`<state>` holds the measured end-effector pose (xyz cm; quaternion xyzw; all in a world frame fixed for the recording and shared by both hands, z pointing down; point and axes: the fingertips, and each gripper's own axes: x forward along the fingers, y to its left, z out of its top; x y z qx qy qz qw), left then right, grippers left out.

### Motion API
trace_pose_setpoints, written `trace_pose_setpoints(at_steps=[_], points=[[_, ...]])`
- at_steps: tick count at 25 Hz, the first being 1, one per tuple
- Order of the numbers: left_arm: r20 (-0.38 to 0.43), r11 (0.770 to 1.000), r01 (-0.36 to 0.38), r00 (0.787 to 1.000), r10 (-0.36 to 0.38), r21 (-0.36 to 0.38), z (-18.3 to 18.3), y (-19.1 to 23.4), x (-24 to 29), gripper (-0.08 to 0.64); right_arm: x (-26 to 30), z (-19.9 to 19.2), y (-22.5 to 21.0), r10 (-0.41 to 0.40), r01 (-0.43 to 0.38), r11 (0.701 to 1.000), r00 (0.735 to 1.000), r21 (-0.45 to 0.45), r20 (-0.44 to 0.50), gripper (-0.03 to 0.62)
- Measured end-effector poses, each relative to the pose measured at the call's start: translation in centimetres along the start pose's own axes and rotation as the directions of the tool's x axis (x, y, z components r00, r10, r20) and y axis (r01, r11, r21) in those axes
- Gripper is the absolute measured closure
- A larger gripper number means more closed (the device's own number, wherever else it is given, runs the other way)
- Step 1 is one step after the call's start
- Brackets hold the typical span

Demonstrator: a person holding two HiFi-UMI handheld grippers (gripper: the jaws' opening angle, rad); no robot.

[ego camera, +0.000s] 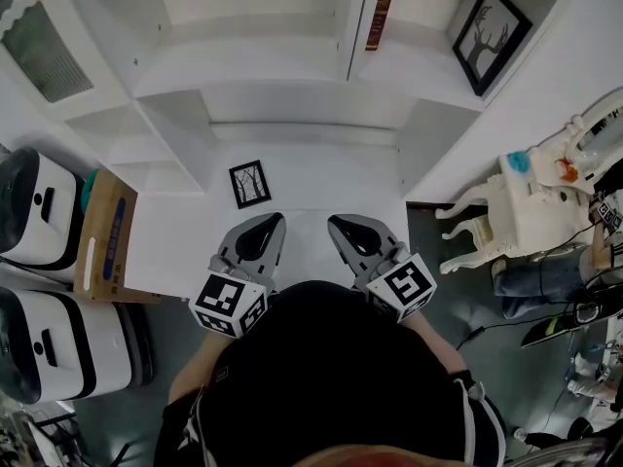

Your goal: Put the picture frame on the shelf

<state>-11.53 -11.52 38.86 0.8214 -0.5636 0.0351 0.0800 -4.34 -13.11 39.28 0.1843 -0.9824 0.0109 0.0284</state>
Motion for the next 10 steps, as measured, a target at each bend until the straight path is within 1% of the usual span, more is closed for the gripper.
trace_pose_setpoints(at_steps=[5,10], points=[[-0.009,1.000,0.014,1.000,-0.014,-0.021,-0.40,-0.44,0.24,0.554,-0.47,-0.60,-0.24,-0.006,0.006,1.000,1.000,-0.002,-0.005,0.574],[-0.022,0.999,0.028,0.999,-0.028,-0.034,-0.82,-0.92,0.30,0.552,-0.62,-0.27,0.21,-0.007,0.007,1.000,1.000,0.005,-0.017,0.574]])
